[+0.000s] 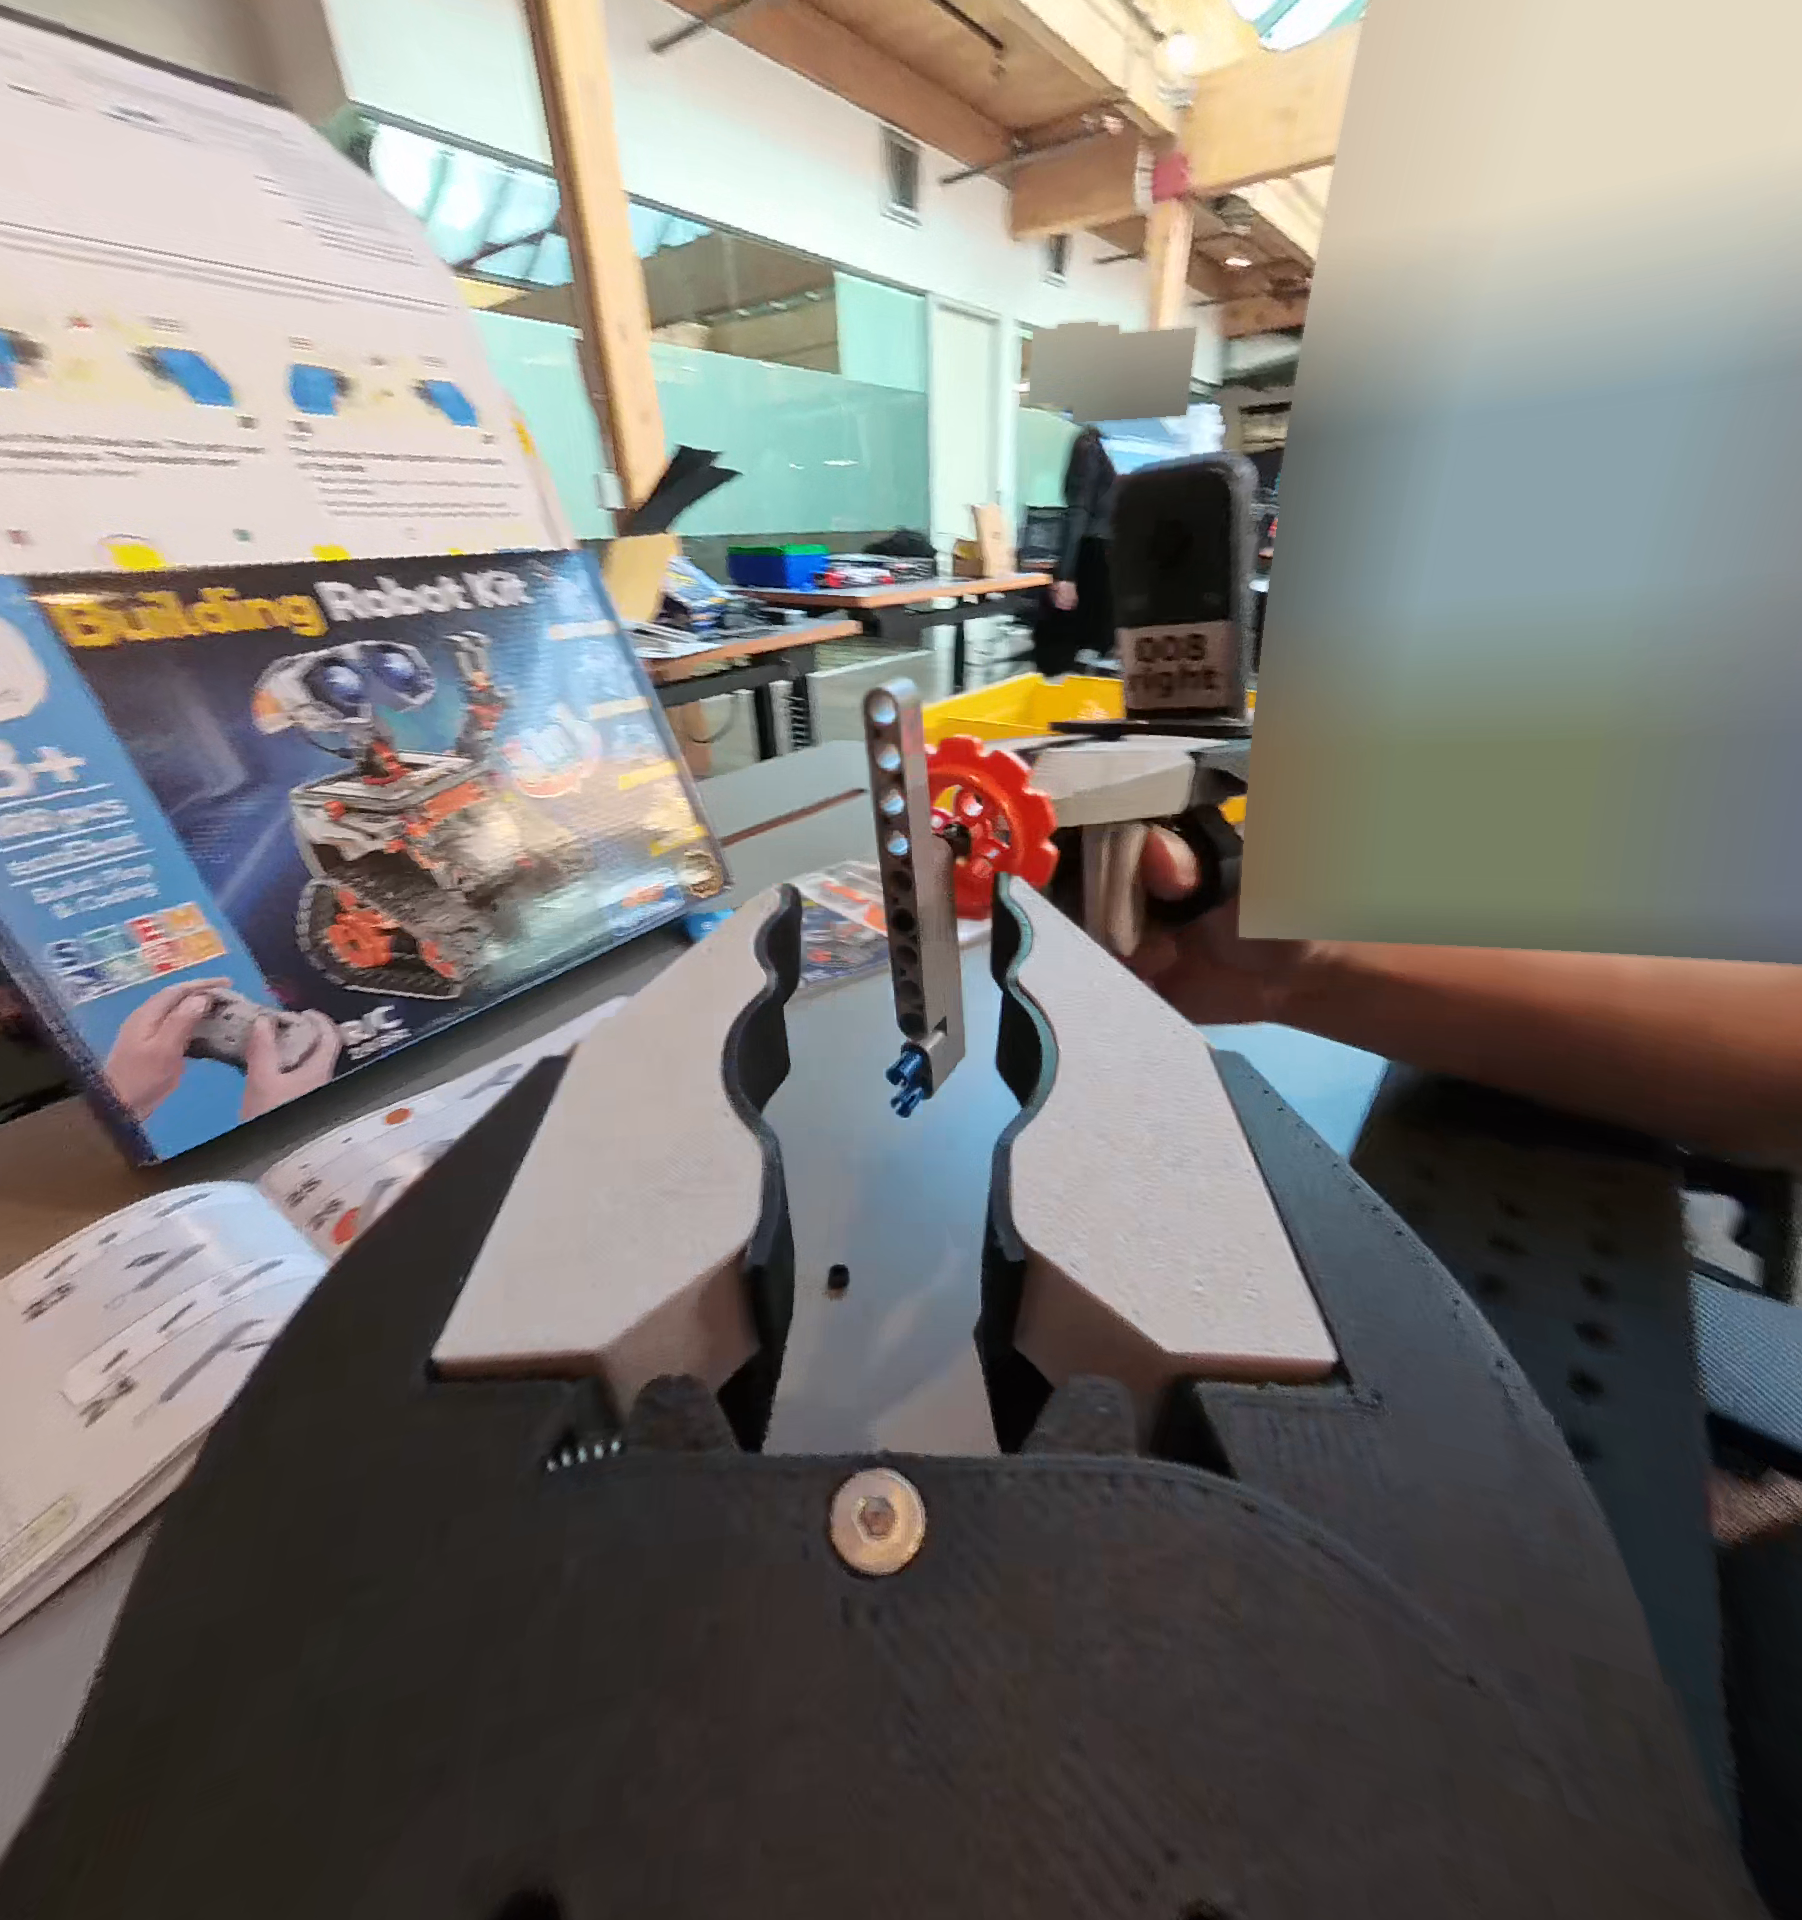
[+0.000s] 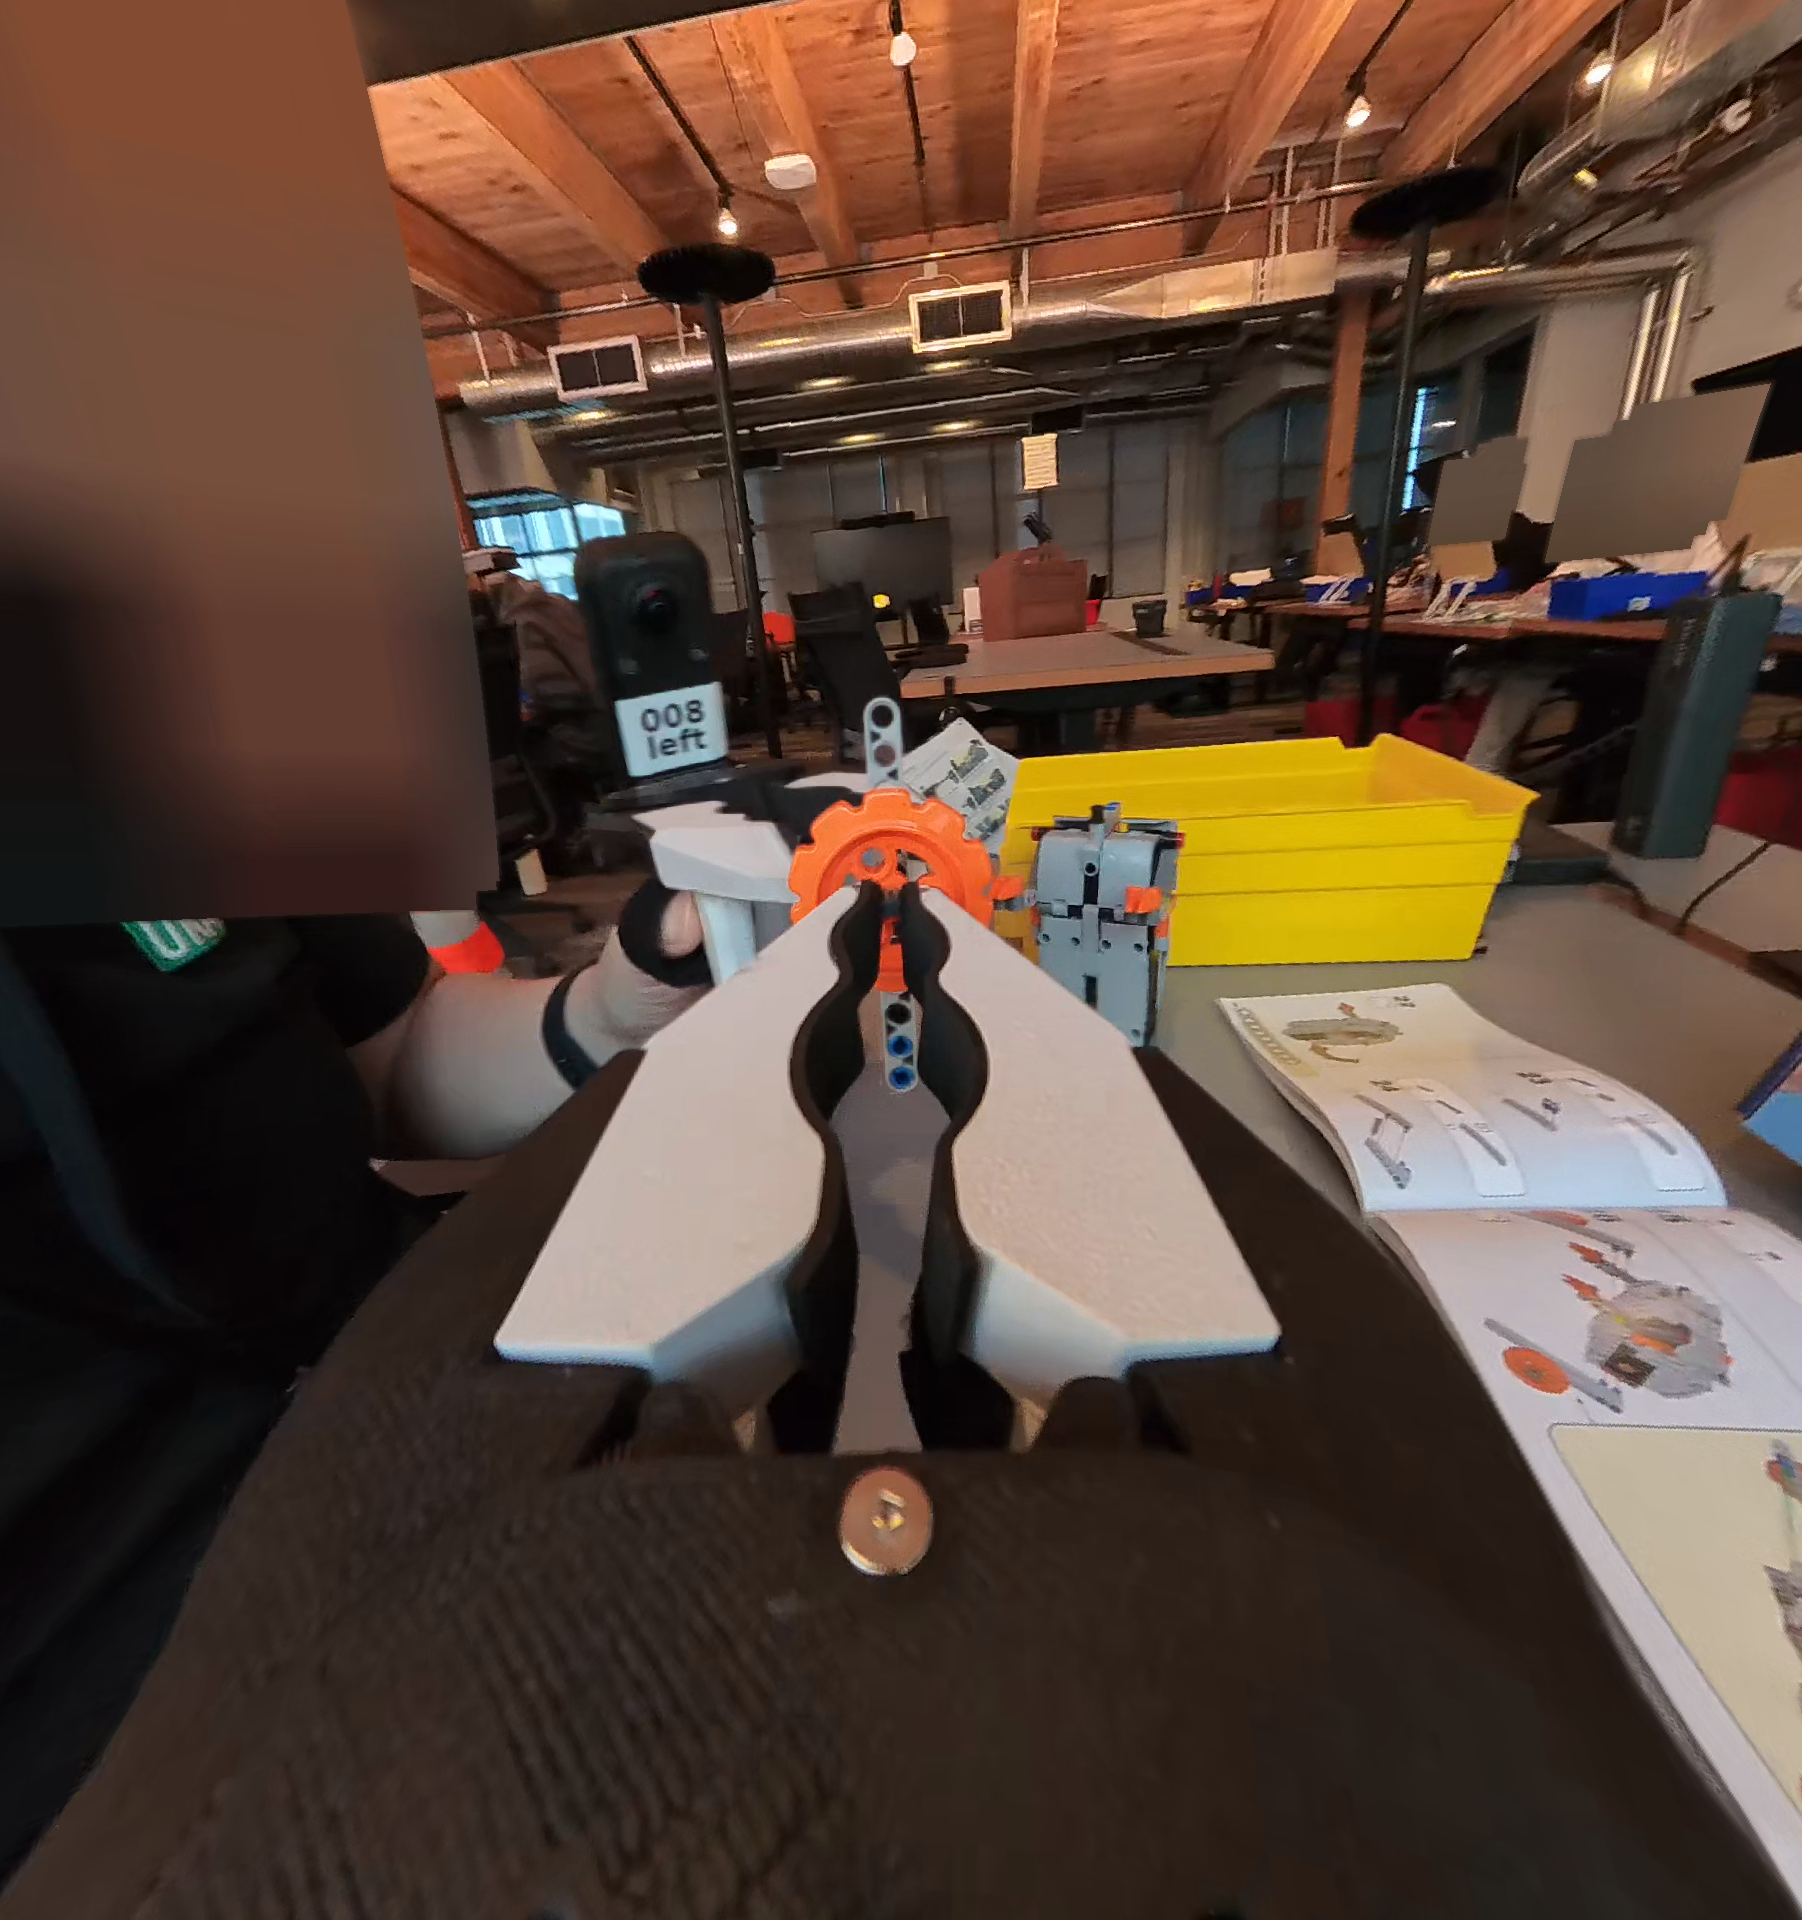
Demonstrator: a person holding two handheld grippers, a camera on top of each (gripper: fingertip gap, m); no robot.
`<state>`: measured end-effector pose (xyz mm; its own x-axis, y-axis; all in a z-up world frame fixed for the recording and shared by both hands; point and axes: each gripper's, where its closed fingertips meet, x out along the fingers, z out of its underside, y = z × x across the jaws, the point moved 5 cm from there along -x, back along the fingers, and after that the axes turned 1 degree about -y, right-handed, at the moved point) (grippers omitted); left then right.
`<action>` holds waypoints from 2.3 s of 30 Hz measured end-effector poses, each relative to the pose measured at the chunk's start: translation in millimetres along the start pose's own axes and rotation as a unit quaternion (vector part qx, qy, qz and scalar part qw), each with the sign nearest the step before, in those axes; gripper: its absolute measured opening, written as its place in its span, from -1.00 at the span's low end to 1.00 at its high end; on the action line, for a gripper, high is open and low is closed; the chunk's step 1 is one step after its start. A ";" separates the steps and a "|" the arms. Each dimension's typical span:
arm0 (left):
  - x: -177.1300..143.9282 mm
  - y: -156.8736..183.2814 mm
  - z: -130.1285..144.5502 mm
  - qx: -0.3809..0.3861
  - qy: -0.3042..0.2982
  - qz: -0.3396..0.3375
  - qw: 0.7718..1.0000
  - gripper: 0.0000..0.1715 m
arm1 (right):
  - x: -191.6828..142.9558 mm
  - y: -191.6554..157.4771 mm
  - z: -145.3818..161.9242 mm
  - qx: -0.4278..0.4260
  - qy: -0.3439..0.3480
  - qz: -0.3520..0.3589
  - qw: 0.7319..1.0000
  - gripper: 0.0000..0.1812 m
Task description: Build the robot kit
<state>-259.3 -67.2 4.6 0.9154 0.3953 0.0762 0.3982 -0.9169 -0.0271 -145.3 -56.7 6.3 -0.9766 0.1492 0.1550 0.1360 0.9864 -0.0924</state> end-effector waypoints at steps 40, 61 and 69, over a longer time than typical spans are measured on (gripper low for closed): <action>-22.8 -1.3 4.9 0.012 0.007 -0.123 0.992 -0.54 | 23.3 -7.6 23.1 -0.226 -0.173 0.161 0.945 -0.98; -14.2 -19.9 56.3 -0.215 -0.095 -0.039 0.971 -0.58 | 43.5 -15.2 56.4 -0.350 -0.300 0.189 0.867 -0.98; -16.6 -38.1 67.9 -0.329 -0.110 -0.008 0.938 -0.59 | 43.4 -4.1 68.2 -0.263 -0.282 0.168 0.907 -0.81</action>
<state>-285.7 -35.1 -63.3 0.9284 0.3447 -0.1390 0.3561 -0.7180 0.5980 -199.7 -59.0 -53.6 -0.7754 0.5347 -0.3359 0.3578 0.8104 0.4640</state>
